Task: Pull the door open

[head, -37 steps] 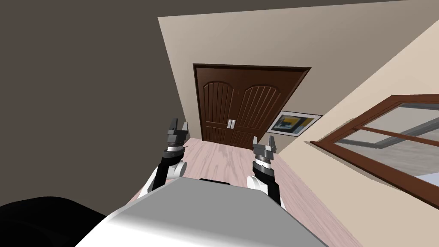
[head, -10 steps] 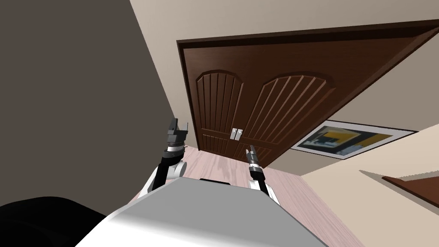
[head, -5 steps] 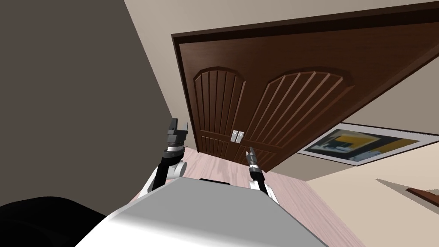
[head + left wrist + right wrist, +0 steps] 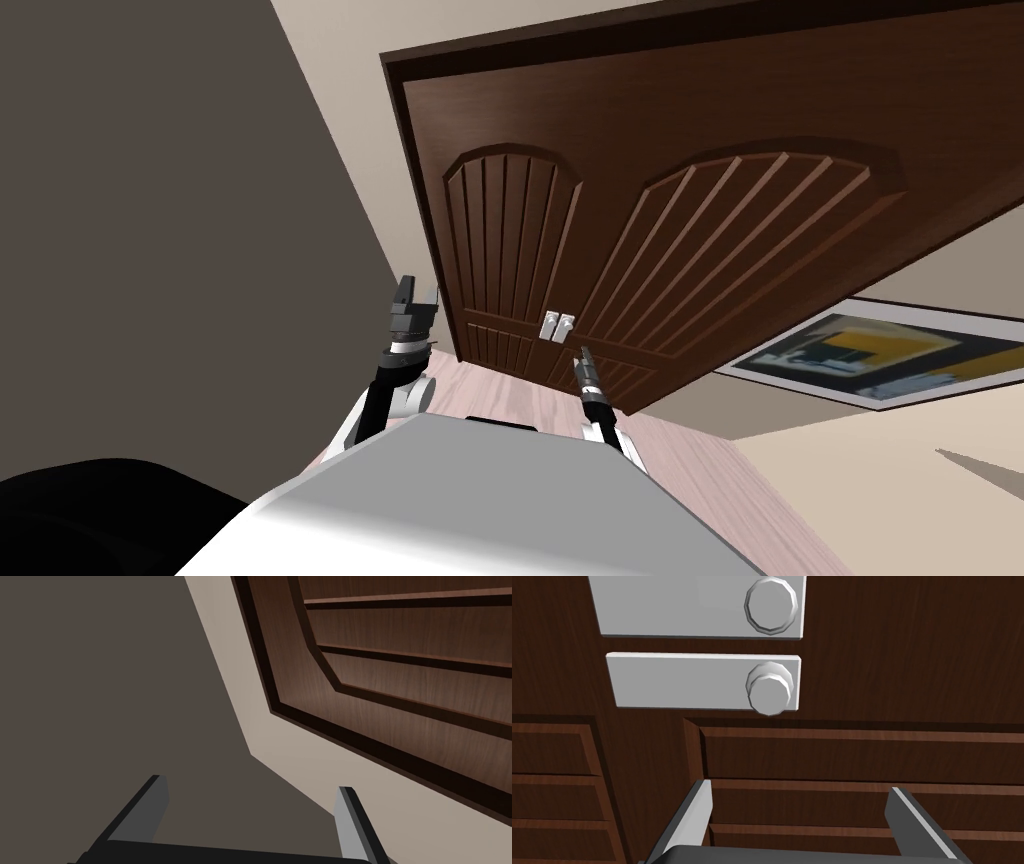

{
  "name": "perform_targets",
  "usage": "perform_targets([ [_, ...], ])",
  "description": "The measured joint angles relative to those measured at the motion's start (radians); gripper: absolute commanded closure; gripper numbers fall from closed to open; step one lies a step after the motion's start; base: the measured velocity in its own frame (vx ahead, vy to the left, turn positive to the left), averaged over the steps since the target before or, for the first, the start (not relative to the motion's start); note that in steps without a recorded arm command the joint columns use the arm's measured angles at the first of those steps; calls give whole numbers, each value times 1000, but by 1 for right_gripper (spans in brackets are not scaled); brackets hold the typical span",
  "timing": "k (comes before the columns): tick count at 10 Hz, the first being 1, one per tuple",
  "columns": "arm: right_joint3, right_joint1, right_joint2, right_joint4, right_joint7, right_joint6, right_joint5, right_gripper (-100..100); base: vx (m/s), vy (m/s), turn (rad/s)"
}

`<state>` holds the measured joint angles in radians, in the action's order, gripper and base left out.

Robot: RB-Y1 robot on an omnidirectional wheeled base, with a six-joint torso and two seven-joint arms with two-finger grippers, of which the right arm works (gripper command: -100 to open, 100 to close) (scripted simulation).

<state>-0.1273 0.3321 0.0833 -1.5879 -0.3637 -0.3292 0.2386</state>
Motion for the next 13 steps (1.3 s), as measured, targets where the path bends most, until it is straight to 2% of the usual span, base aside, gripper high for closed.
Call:
perform_targets([
  [3, -8, -12, 0, 32, -8, 2, 10, -100, 79, -4, -22],
  [4, -29, -13, 13, 60, -10, -7, 3, -100, -85, -9, -96],
  [5, -49, -2, 24, 69, -12, -7, -2, -100, -76, -6, -55],
  [7, -86, 20, 46, 77, -18, 6, -14, -100, -18, -2, -10],
  [8, -104, 22, 55, 93, -19, 4, -19, -100, 40, -8, -2],
  [11, -154, 18, 91, 123, -30, 16, -41, -100, 140, -34, 53],
  [13, -163, 3, 110, 141, -40, 10, -52, -100, 209, -39, 139],
])
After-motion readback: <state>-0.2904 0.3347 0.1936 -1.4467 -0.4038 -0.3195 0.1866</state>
